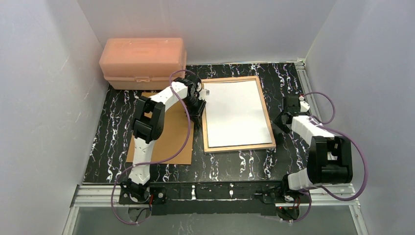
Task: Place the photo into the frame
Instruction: Adjust the photo frame at the center of the board, then adjust the photo frame item at the center of the board.
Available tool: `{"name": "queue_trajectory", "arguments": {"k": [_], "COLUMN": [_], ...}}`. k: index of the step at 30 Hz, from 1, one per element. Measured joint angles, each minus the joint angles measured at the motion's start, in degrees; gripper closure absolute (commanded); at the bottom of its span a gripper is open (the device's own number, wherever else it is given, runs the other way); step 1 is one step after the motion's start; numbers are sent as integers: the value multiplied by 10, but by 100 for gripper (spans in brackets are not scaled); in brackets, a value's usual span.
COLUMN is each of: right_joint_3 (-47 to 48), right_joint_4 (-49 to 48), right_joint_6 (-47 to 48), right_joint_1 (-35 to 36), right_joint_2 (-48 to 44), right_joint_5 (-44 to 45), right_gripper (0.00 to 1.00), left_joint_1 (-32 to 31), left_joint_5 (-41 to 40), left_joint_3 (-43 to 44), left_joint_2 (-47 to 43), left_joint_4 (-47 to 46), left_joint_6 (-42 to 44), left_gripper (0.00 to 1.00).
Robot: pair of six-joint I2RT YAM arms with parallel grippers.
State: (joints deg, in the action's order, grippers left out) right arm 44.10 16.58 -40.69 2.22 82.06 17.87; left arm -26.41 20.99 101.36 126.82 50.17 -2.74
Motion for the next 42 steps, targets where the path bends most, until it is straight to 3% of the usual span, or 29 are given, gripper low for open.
{"name": "queue_trajectory", "arguments": {"k": [8,17,20,27,30,34,39,42], "right_joint_3": [-17,-96,-124,-159,-157,-116,-1,70], "right_joint_4": [-6,-16,7,91,132,203,242,246], "right_joint_6": [-6,-14,-24,-88,-105,-108,-95,-74], "right_joint_1": [0,14,63,269,314,320,319,317], "right_joint_2": [16,-62,-108,-189,-202,-221,-221,-184], "right_joint_5": [-23,-61,-51,-46,-54,-40,4,39], "right_gripper": [71,79,80,82,77,71,50,43], "left_joint_1": [0,1,4,15,14,12,26,47], "left_joint_5": [-96,-110,-115,-113,-106,-103,-108,-114], "left_joint_3": [21,113,128,152,148,98,19,-31], "left_joint_2": [4,68,77,89,87,58,12,-18], "left_joint_4": [-12,-12,-1,10,12,7,6,-2], "left_joint_6": [-11,-7,-1,20,39,60,75,80], "left_gripper": [76,75,75,75,75,75,75,75]}}
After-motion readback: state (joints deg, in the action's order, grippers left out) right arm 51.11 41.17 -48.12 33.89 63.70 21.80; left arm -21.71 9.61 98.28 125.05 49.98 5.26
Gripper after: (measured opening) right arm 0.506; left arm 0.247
